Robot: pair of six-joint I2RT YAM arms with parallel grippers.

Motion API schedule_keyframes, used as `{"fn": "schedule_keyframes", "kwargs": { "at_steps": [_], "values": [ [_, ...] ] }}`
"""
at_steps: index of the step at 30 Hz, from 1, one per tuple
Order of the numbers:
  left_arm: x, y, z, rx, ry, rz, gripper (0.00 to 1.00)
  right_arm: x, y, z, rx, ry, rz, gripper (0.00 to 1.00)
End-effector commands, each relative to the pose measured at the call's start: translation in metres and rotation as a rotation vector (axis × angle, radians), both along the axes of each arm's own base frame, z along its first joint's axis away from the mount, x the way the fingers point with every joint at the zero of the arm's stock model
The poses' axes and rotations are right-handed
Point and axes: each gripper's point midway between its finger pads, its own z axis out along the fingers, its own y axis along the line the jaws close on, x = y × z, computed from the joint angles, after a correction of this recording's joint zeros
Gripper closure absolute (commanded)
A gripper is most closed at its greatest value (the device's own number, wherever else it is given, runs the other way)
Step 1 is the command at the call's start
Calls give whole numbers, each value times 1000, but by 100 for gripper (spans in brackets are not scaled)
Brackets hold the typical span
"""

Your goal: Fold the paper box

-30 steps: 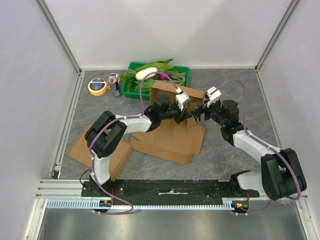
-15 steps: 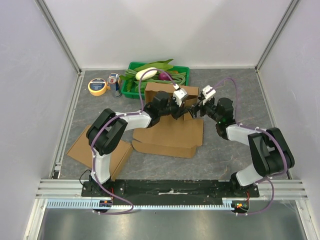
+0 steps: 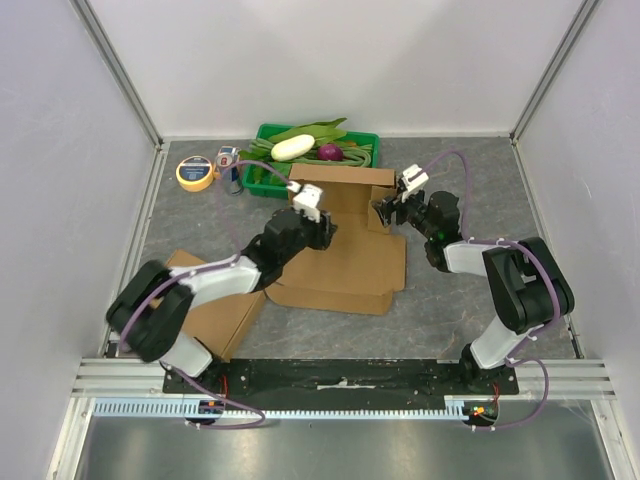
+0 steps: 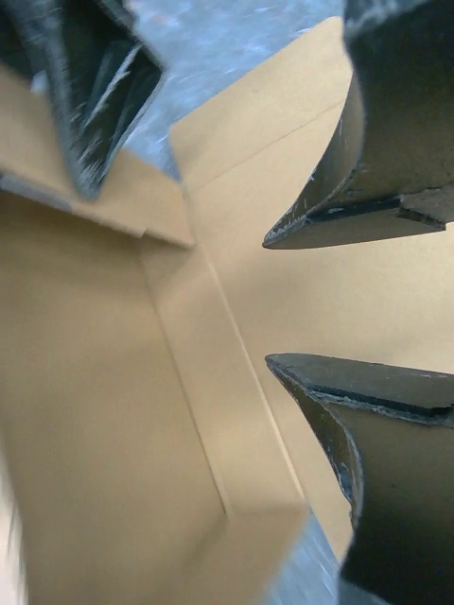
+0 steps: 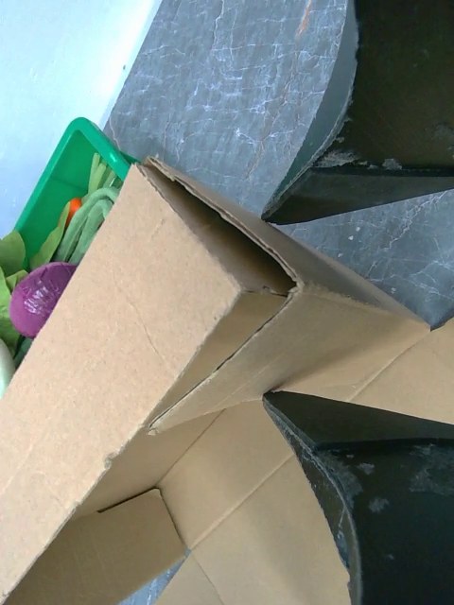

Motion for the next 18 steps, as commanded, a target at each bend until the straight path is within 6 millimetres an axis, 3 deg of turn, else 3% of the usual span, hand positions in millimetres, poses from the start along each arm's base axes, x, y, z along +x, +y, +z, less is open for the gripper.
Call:
{"fn": "schedule_keyframes", "kwargs": {
  "at_steps": [1, 4, 7, 8, 9, 11, 12, 14, 15, 18],
  "values": [
    [23, 95, 43, -126, -83, 511, 44, 15, -1, 36, 22, -113, -53, 23],
    [31, 132, 43, -146, -123, 602, 35, 15, -3, 32, 24, -108, -78, 26],
    [45, 146, 31, -137, -108, 626, 29, 15, -4, 29, 17, -94, -92, 31],
    [52, 144, 32, -127, -118, 601, 26, 14, -3, 28, 17, -92, -93, 32],
    [59, 142, 19, -97, -93, 585, 24, 13, -3, 26, 12, -81, -96, 33],
    [74, 138, 18, -63, -94, 559, 26, 13, -5, 24, 7, -76, -110, 36],
    [79, 135, 7, -38, -78, 549, 26, 12, -6, 24, 8, -79, -113, 36],
    [88, 129, 15, -44, -111, 526, 28, 13, -7, 22, 6, -75, -133, 40],
    [91, 127, 6, -29, -105, 519, 29, 13, -8, 21, 3, -68, -139, 41],
    [104, 123, 8, -26, -120, 525, 30, 14, -12, 17, -5, -59, -171, 45]
  ]
}}
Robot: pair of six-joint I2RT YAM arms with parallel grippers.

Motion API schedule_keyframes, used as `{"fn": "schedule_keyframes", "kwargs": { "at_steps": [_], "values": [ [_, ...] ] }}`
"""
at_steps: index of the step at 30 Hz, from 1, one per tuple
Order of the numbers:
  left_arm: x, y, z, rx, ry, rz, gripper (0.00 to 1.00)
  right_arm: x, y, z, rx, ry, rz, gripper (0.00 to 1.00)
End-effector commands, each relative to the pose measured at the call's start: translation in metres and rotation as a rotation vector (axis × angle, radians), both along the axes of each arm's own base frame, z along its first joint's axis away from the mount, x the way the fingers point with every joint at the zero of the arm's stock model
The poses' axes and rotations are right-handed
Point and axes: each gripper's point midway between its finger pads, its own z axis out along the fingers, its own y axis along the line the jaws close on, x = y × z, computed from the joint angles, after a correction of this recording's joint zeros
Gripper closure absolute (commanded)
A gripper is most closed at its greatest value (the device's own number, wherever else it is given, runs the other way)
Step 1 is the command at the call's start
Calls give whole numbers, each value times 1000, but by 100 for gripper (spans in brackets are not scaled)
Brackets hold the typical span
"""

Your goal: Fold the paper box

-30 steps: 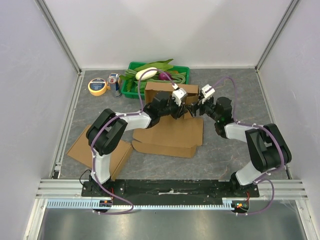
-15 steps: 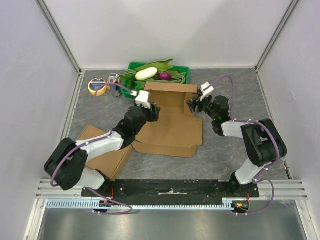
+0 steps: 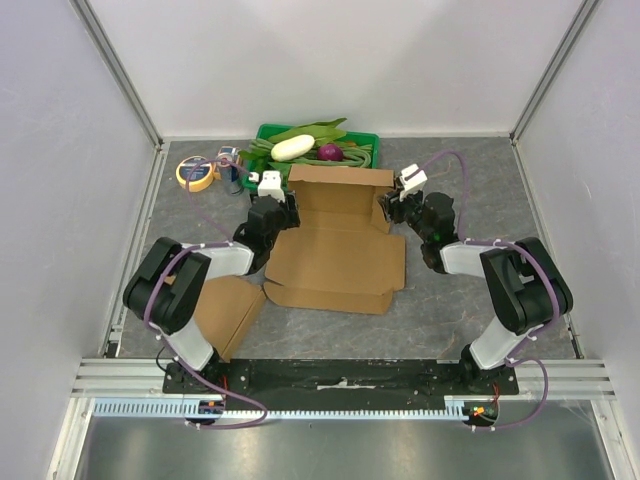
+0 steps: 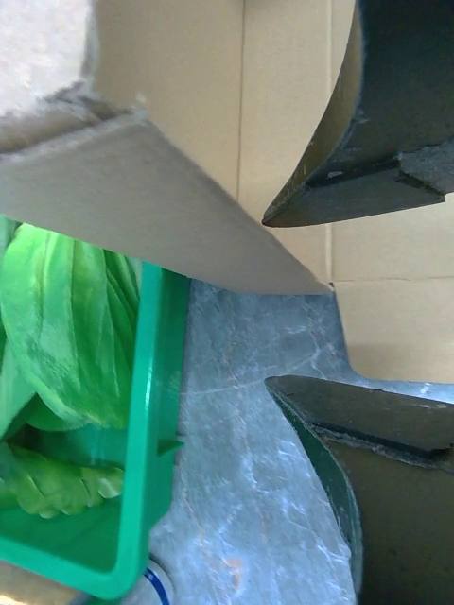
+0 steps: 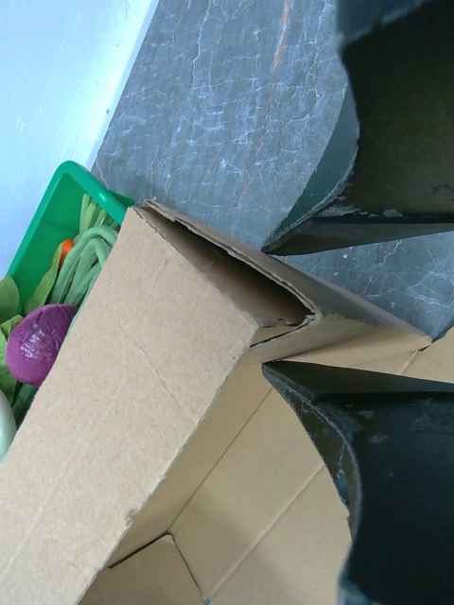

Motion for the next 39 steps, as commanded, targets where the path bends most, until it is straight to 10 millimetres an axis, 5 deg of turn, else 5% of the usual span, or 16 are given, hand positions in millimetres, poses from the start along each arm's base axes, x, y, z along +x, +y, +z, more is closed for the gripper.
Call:
{"fn": "schedule_keyframes", "kwargs": {
  "at_steps": [1, 6, 10, 14, 22, 25, 31, 39],
  "values": [
    [33, -13, 30, 1, -120, -15, 30, 7, -6, 16, 34, -38, -73, 45],
    [51, -16, 38, 4, -144, 16, 31, 9, -7, 11, 19, -23, -136, 50],
    [55, -24, 41, 4, -158, 13, 59, 10, -7, 8, -5, -26, -232, 49],
    [45, -29, 43, -27, -153, 16, 76, 10, -8, 0, -17, -27, -318, 51],
    [21, -38, 34, -27, -145, 39, 90, 12, -13, -7, -10, -44, -523, 81],
    [17, -42, 33, -44, -141, 55, 98, 15, -9, -6, -17, -63, -632, 100],
    [2, -51, 34, -124, -112, 94, 98, -8, -38, -19, -88, -94, -1035, 100],
    [-5, -55, 32, -138, -88, 95, 98, 0, -28, -26, -132, -51, -973, 100]
  ]
}}
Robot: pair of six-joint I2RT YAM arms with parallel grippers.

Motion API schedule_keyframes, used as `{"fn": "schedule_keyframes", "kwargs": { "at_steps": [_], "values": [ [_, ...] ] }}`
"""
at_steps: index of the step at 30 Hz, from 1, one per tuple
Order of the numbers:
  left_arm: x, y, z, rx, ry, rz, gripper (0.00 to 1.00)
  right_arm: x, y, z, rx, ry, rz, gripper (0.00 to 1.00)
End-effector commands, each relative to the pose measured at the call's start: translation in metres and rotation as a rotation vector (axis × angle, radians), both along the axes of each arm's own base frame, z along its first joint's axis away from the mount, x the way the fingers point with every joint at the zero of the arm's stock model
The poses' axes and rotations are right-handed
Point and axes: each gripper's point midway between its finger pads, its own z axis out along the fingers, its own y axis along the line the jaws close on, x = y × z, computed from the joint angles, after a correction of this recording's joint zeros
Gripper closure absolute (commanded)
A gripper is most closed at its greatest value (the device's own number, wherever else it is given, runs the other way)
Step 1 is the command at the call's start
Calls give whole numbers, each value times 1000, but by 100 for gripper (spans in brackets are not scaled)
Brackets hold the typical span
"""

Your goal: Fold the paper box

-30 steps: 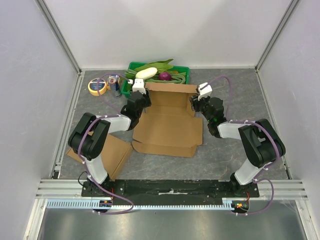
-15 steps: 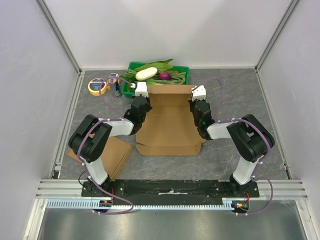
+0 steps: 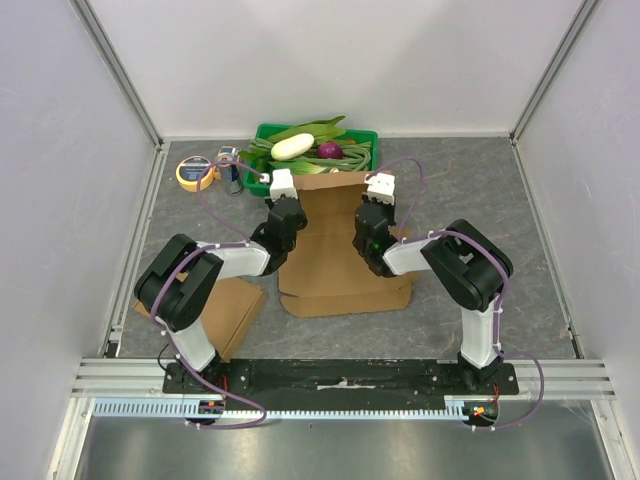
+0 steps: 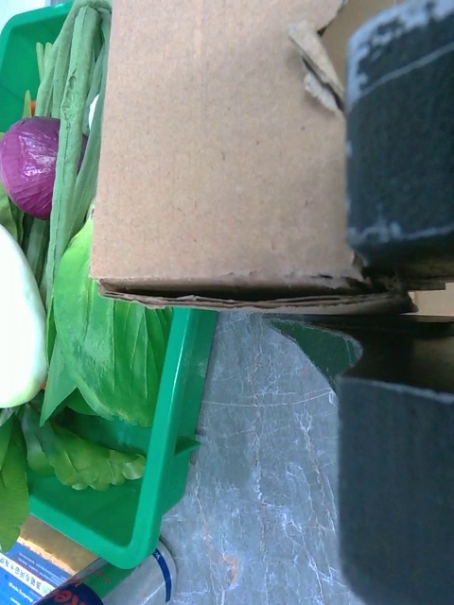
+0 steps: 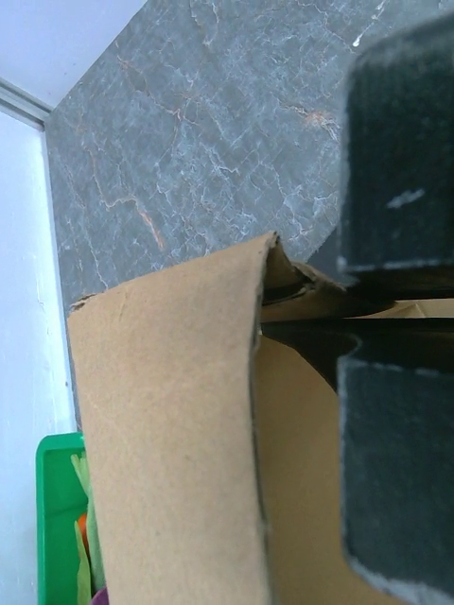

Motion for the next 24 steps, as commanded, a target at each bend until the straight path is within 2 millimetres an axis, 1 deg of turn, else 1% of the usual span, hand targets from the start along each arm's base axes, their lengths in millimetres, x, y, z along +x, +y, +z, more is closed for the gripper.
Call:
{"fn": "schedule_keyframes", "kwargs": {
  "at_steps": [1, 2, 3, 4, 5, 6, 7, 8, 9, 10, 11, 12, 13, 14, 15, 16, 17, 18, 19, 20, 21, 22, 23, 24],
  "values": [
    [-13, -26, 16, -115, -17, -51, 98, -3, -14, -17, -97, 104, -33, 100],
    [-13, -25, 16, -109, -17, -49, 98, -2, -12, -14, -92, 110, -3, 86],
    [-13, -24, 17, -97, -19, -49, 98, -5, -13, -20, -103, 136, 38, 77],
    [-12, -24, 18, -95, -20, -46, 98, -6, -12, -19, -87, 134, 93, 68],
    [-13, -23, 17, -89, -19, -46, 98, -6, 1, -7, -56, 120, 214, 45],
    [-12, -23, 16, -79, -19, -48, 98, -10, 7, -13, -37, 145, 296, 37],
    [-12, -23, 17, -74, -20, -47, 98, -16, 6, -20, -45, 208, 335, 33],
    [-12, -22, 14, -64, -12, -45, 98, -19, 15, -4, -15, 184, 412, 18],
    [-12, -23, 15, -59, -13, -49, 98, -28, 16, -9, -21, 209, 463, 14],
    [-12, -22, 14, -53, -11, -52, 96, -35, 11, -15, -23, 257, 474, 12],
    [-12, -22, 14, -53, -17, -53, 93, -39, 14, 0, 11, 237, 523, 6],
    [-13, -20, 13, -51, -15, -48, 84, -46, 12, -6, 28, 263, 565, 5],
    [-14, -20, 14, -55, -17, -49, 78, -47, -2, 3, 69, 251, 562, 5],
    [-15, -20, 13, -55, -16, -52, 73, -49, -9, 5, 92, 244, 571, 3],
    [-17, -22, 12, -58, -11, -68, 61, -62, 1, -4, 138, 269, 704, 2],
    [-17, -22, 16, -64, -17, -76, 56, -57, -16, 8, 201, 220, 702, 2],
    [-19, -23, 17, -67, -18, -84, 51, -59, -18, 10, 219, 212, 732, 2],
    [-21, -25, 17, -69, -14, -104, 42, -66, -12, 8, 229, 219, 808, 2],
    [-23, -26, 17, -70, -11, -113, 39, -67, -15, 12, 225, 207, 813, 2],
    [-25, -26, 22, -79, -18, -122, 36, -68, -13, 14, 220, 205, 826, 2],
    [-28, -28, 21, -81, -12, -143, 33, -70, -11, 16, 227, 200, 844, 2],
    [-31, -28, 22, -82, -11, -151, 31, -73, -6, 22, 241, 182, 882, 2],
    [-33, -28, 29, -94, -22, -160, 30, -75, -3, 22, 263, 183, 893, 2],
    [-38, -28, 25, -92, -10, -179, 29, -77, 0, 25, 271, 182, 907, 2]
  ]
}}
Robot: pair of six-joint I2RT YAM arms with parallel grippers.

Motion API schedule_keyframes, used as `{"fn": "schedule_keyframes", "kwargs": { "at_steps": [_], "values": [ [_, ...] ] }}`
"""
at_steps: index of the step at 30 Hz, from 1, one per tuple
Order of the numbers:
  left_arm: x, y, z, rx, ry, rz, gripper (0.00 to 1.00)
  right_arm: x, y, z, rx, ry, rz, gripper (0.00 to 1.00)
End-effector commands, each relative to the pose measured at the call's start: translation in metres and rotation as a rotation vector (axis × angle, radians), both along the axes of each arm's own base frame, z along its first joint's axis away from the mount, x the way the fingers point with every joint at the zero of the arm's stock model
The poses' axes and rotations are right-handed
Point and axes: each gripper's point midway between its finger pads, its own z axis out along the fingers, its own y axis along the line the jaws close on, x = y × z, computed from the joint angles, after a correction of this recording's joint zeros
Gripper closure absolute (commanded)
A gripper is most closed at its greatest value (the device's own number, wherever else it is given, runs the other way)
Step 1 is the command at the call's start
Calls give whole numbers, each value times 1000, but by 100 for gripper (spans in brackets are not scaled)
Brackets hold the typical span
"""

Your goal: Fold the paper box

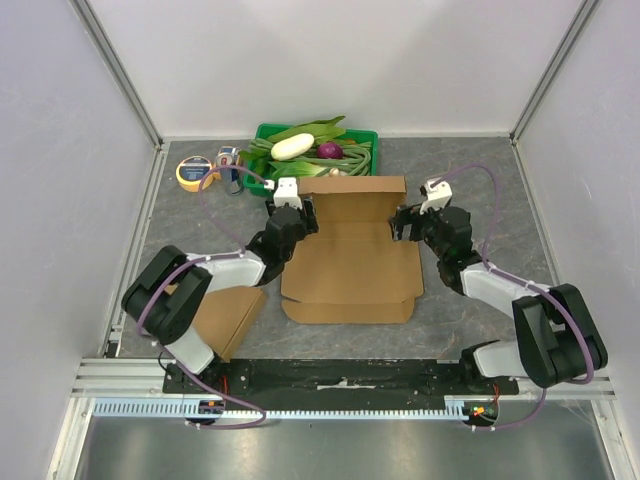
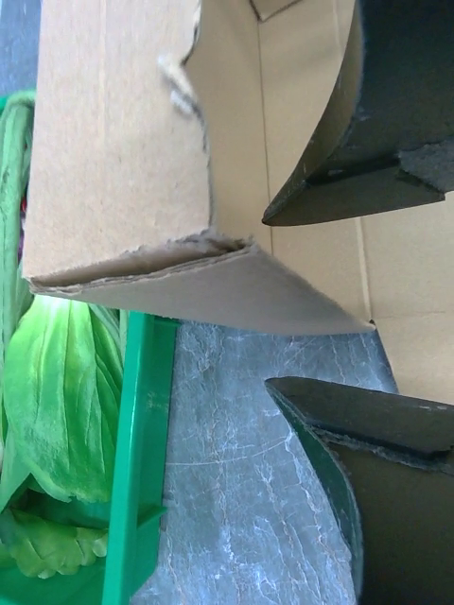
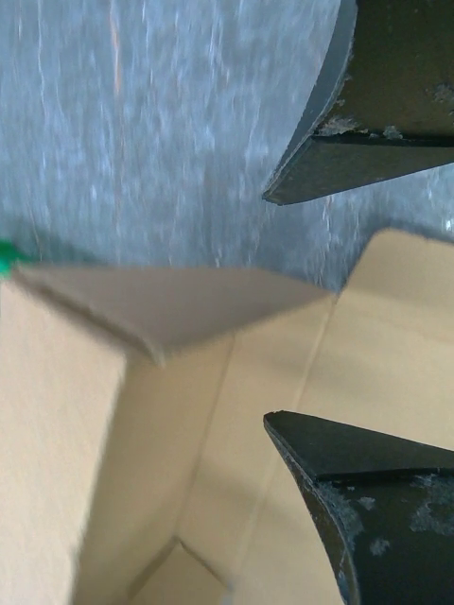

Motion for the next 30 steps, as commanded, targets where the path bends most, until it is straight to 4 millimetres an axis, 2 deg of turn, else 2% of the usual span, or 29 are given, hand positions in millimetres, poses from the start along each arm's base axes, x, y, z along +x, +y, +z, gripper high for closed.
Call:
{"fn": "schedule_keyframes", "kwargs": {
  "at_steps": [1, 3, 4, 5, 6, 7, 8, 9, 11, 12, 13, 14, 15, 16, 18, 19, 20, 21, 22, 23, 24, 25, 26, 27, 28, 29, 30],
  "values": [
    [-13, -4, 29, -81, -41, -51, 28, -22, 40, 19, 114, 2, 208, 2],
    [-22, 4, 32, -93, -42, -54, 27, -24, 37, 21, 154, 31, 178, 2],
    [-26, 10, 28, -79, -21, -42, 27, -28, 32, 12, 152, 89, 141, 2],
    [-27, 21, 27, -78, -12, -16, 27, -23, 28, 16, 153, 116, 100, 2],
    [-33, 28, 32, -107, -12, -8, 27, -34, 20, -7, 164, 270, 28, 2],
    [-39, 36, 25, -104, 30, 7, 27, -33, 5, -13, 146, 319, -71, 2],
    [-45, 42, 21, -148, 58, 19, 27, -32, 4, -5, 161, 349, -96, 2],
    [-52, 45, 33, -189, 48, 18, 28, -51, -8, -24, 144, 479, -142, 2],
    [-75, 48, 23, -242, 121, 6, 29, -61, -18, -27, 145, 567, -195, 2],
    [-84, 50, 39, -294, 97, -6, 29, -78, -29, -38, 139, 658, -232, 2],
    [-94, 52, 36, -310, 122, -14, 30, -86, -32, -43, 155, 696, -236, 2],
    [-108, 48, 27, -342, 162, -50, 32, -97, -24, -46, 201, 745, -185, 2],
    [-116, 49, 28, -362, 174, -63, 33, -102, -30, -50, 249, 783, -199, 2],
    [-124, 49, 40, -398, 157, -85, 35, -112, -30, -60, 276, 825, -187, 3],
    [-144, 32, 43, -428, 182, -225, 37, -121, -35, -71, 327, 877, -195, 9],
    [-151, 23, 47, -430, 190, -288, 38, -130, -34, -80, 340, 913, -182, 15],
    [-168, -2, 59, -423, 189, -482, 39, -134, -32, -84, 363, 932, -163, 18],
    [-177, -13, 60, -396, 208, -561, 41, -136, -25, -85, 396, 951, -120, 21],
    [-194, -33, 56, -355, 249, -656, 41, -139, -21, -88, 409, 965, -100, 27],
    [-204, -49, 64, -287, 210, -759, 38, -140, -18, -88, 422, 968, -80, 29],
    [-215, -57, 52, -218, 253, -795, 37, -137, -11, -84, 454, 953, -40, 31],
    [-235, -74, 48, -133, 247, -894, 37, -141, -9, -87, 466, 956, -32, 34],
    [-239, -91, 41, -83, 286, -939, 35, -137, -9, -86, 470, 936, -25, 36],
    [-248, -95, 27, -25, 345, -967, 32, -137, -9, -88, 468, 929, -24, 38],
    [-257, -112, 33, 36, 318, -1042, 28, -137, -9, -91, 467, 927, -25, 45],
    [-259, -119, 4, 125, 383, -1043, 22, -133, -8, -92, 478, 910, -24, 53],
    [-261, -120, -8, 203, 406, -1039, 22, -132, -6, -94, 491, 914, -24, 69]
  ]
}}
